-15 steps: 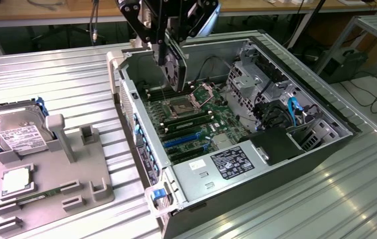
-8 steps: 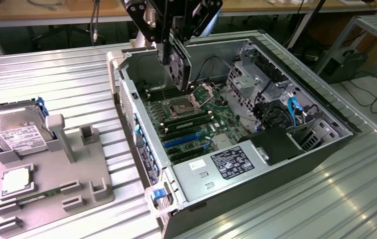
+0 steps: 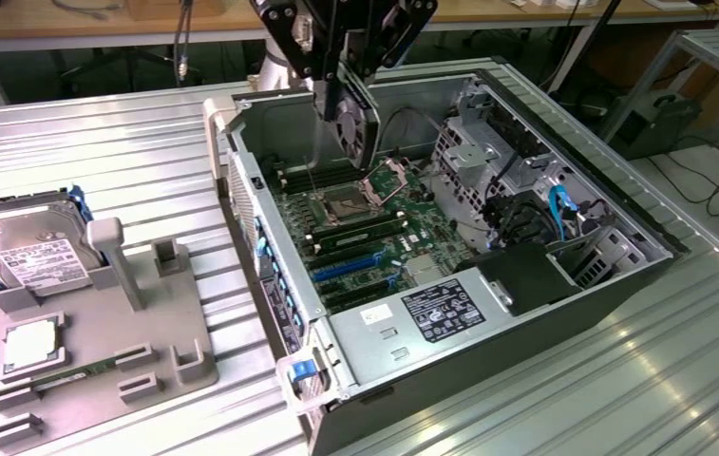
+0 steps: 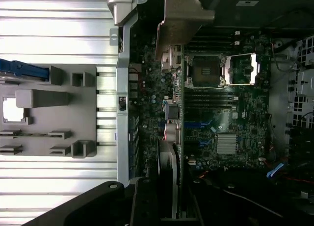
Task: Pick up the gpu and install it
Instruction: 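Pick up the gpu and move the gpu toward the slot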
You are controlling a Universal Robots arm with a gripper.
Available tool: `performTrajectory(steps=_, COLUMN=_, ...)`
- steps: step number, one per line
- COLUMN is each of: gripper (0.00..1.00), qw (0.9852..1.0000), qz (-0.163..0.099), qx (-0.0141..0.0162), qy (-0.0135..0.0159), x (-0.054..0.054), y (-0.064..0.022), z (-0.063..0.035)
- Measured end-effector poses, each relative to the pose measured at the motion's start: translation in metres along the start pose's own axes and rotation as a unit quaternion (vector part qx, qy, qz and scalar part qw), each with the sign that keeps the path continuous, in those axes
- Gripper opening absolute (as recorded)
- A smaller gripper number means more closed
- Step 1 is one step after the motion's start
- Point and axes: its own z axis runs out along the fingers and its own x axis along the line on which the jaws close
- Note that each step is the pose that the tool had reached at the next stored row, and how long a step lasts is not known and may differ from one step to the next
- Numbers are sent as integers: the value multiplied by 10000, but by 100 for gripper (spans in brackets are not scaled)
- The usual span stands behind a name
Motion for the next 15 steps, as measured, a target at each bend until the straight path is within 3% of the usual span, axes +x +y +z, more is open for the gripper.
performTrajectory(steps=15, gripper=28, qw=10000, qz=-59, qx=-2, qy=0, x=-209, y=81, z=6)
